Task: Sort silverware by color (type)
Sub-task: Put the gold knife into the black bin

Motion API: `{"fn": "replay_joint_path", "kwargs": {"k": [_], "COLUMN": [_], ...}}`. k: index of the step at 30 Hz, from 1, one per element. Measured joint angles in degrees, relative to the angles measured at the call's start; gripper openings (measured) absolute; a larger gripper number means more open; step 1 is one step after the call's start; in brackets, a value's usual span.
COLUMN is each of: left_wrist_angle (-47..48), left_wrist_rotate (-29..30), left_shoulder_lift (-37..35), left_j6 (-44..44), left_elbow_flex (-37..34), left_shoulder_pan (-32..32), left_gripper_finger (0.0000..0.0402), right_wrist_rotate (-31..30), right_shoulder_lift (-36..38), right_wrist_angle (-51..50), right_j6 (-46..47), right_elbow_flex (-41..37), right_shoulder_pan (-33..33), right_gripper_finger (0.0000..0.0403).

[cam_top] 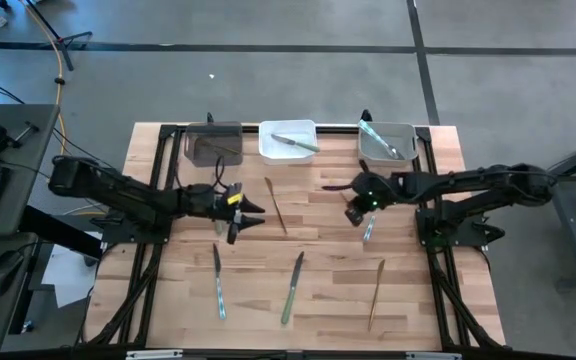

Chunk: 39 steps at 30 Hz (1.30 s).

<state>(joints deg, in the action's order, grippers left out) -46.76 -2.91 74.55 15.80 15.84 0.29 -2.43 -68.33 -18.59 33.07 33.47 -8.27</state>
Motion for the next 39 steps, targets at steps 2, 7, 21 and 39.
{"fn": "replay_joint_path", "kwargs": {"k": [2,7,21,39], "left_wrist_angle": [-3.0,-0.4,25.5,25.1], "left_wrist_rotate": [1.6,6.3,27.5,44.1], "left_shoulder_lift": [2.2,5.0,11.3,27.8], "left_j6": [-1.6,-12.8,-59.3,-86.2], "left_elbow_flex": [0.2,4.8,27.0,37.3], "left_shoulder_pan": [-0.9,-4.0,-13.4,-13.8], "left_gripper_finger": [0.0154,0.0164,0.0189,0.0188], "right_wrist_rotate": [0.1,0.9,10.1,14.8], "right_shoulder_lift": [0.0,0.0,-12.0,-19.5], "right_wrist_angle": [5.9,13.7,33.3,36.7], "right_j6": [-0.1,1.2,7.7,8.3], "right_elbow_flex": [0.0,0.0,0.1,5.0], "right_shoulder_pan": [1.2,2.3,2.3,2.3], "right_gripper_finger": [0.0003,0.0002,0.0001,0.0000]}}
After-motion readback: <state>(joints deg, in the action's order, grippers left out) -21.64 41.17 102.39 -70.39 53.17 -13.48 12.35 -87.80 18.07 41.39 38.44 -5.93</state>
